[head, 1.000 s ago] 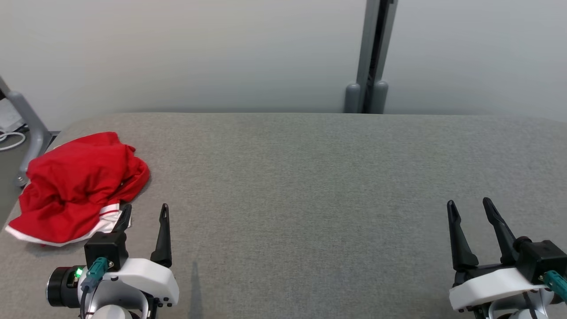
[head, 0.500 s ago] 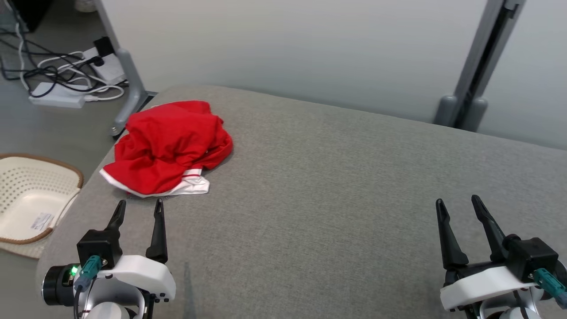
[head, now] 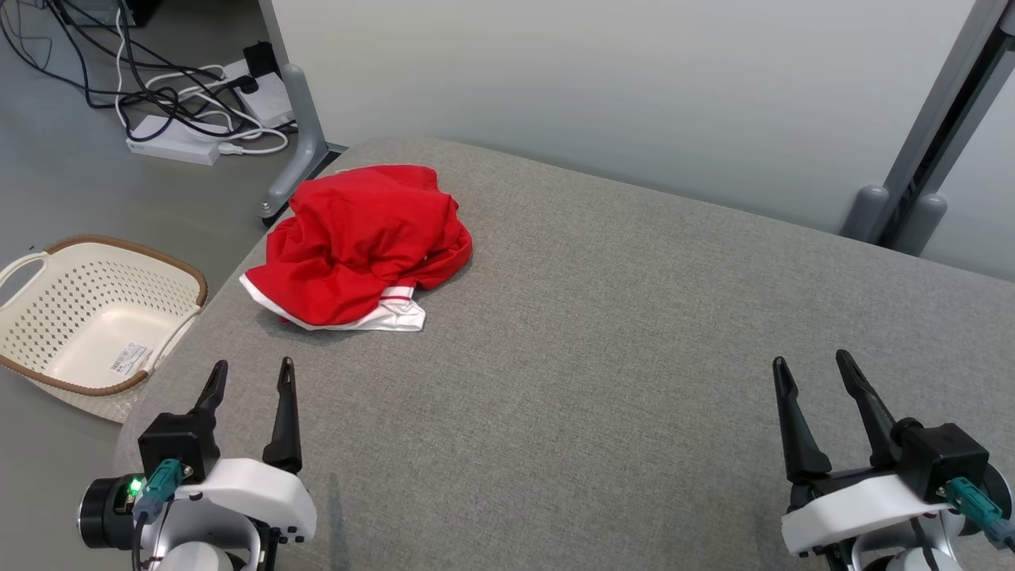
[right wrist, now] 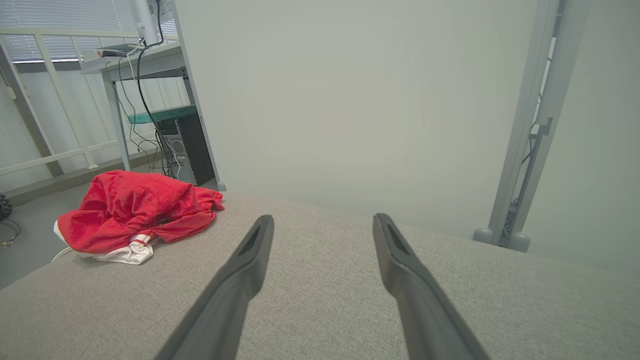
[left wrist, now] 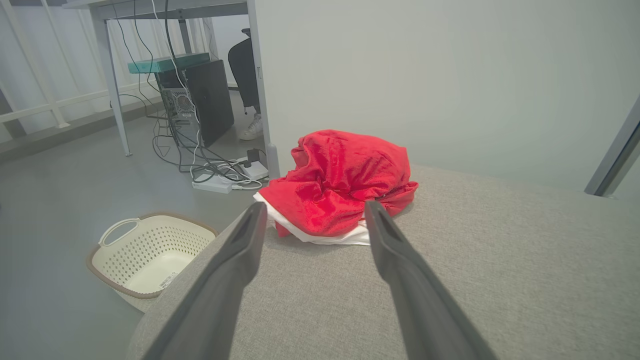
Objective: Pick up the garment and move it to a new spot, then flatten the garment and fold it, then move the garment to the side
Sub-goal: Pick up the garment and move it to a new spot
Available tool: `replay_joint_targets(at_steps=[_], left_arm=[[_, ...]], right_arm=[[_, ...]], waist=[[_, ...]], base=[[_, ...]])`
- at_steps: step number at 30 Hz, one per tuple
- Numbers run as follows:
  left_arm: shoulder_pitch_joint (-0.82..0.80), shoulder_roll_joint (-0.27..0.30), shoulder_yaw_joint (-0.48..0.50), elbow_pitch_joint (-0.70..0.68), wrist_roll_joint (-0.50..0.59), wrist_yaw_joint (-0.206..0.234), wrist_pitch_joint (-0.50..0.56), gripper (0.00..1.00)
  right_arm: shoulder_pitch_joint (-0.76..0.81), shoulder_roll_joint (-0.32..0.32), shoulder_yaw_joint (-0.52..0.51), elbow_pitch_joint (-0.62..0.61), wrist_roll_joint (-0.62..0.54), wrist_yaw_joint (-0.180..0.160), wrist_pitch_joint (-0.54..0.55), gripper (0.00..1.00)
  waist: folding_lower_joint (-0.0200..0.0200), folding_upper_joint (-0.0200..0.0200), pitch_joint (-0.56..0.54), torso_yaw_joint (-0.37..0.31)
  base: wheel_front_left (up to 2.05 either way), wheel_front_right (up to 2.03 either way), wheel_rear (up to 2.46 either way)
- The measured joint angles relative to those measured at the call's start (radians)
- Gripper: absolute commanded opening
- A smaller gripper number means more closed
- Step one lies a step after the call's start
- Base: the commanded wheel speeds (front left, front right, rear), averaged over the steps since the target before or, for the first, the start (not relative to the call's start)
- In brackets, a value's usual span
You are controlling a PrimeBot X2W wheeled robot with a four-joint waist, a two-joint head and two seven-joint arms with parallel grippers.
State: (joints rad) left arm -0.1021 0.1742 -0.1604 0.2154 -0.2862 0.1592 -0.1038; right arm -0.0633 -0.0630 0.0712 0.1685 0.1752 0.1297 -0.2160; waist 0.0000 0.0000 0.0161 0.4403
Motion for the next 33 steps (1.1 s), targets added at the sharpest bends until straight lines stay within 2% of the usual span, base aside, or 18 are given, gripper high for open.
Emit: replay_joint_targets(at_steps=[11,18,25,33], left_arm=[[-0.012,0.004,-0.012,-0.003,-0.012,-0.001,0.013,1.0],[-0.121,0.006,-0.013,0.037,-0.061,-0.038,0.098,1.0],[-0.344,0.017,0.014,0.278,-0.141,-0.098,0.209,1.0],[-0.542,0.065,0.072,0.548,-0.214,-0.139,0.277,1.0]], right_arm=[[-0.007,0.002,0.001,0.011,0.005,0.0,-0.007,1.0],[-0.02,0.005,0.018,0.01,0.008,0.0,-0.002,1.0],[-0.072,-0.011,0.063,-0.023,0.002,0.0,0.023,1.0],[-0.113,-0.044,0.067,-0.065,0.005,0.0,0.052,1.0]], waist=[[0.0,0.0,0.003,0.004],[0.0,0.0,0.018,-0.024],[0.0,0.0,0.077,-0.114],[0.0,0.0,0.18,-0.214]], base=[[0.0,0.0,0.0],[0.0,0.0,0.0],[0.0,0.0,0.0],[0.0,0.0,0.0]])
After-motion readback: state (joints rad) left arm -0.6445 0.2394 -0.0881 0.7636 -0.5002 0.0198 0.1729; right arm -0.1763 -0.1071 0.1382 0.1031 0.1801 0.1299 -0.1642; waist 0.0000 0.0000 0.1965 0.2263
